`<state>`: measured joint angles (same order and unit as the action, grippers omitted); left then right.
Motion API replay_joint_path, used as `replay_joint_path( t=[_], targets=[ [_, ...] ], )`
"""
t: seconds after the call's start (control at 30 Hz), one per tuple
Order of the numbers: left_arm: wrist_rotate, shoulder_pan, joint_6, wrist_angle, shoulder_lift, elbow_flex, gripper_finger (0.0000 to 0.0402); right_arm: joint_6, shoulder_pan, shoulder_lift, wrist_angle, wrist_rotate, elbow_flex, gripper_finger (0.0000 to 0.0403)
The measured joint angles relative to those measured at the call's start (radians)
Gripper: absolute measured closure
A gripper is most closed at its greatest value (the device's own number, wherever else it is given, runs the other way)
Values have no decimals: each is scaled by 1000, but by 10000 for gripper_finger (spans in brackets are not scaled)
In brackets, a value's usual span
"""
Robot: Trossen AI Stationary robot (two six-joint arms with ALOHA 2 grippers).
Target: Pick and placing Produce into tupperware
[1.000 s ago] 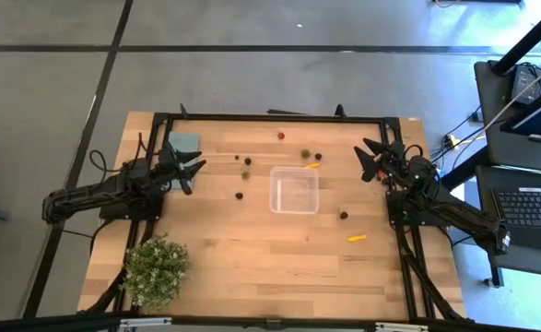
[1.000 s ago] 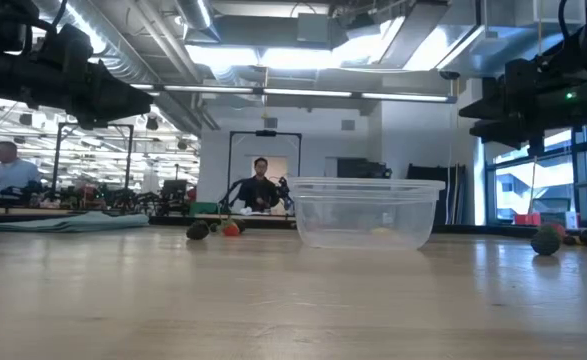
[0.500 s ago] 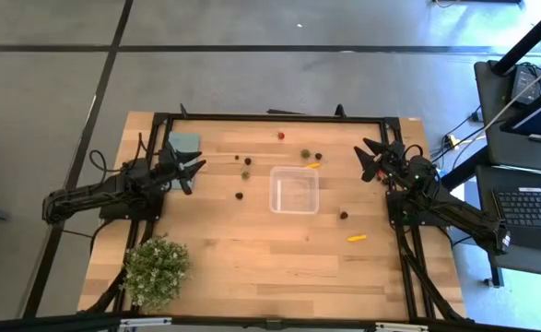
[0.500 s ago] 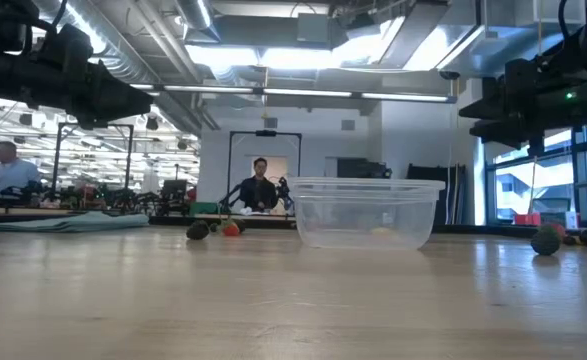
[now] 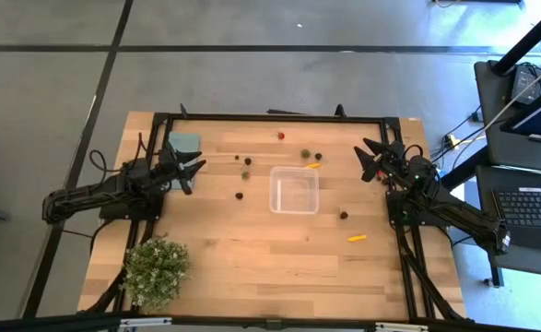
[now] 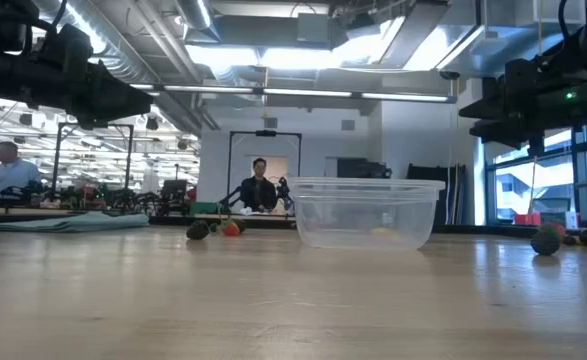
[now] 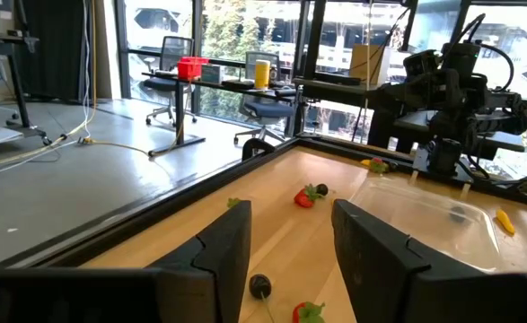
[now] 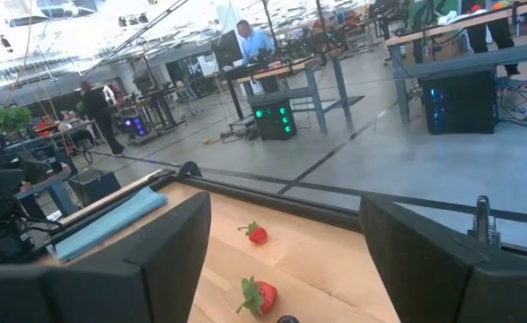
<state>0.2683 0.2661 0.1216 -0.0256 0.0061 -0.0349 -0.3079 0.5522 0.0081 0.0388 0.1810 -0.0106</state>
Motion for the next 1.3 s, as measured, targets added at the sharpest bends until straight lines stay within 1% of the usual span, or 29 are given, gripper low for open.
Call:
replay_joint_path(
  t=[0.6, 0.77, 1.13, 1.23, 1.3],
  targets=[
    [0, 0, 0, 0, 0, 0, 253, -6, 0, 0, 1, 2, 0, 116],
    [0, 0, 0, 0, 0, 0, 253, 16, 0, 0, 1, 2, 0, 116],
    [0, 0, 0, 0, 0, 0, 253, -7, 0, 0, 1, 4, 0, 116],
    [24, 0, 0, 1, 0, 0, 253, -7, 0, 0, 1, 4, 0, 116],
    [29, 0, 0, 2, 0, 0, 253, -34, 0, 0, 1, 4, 0, 116]
  ],
)
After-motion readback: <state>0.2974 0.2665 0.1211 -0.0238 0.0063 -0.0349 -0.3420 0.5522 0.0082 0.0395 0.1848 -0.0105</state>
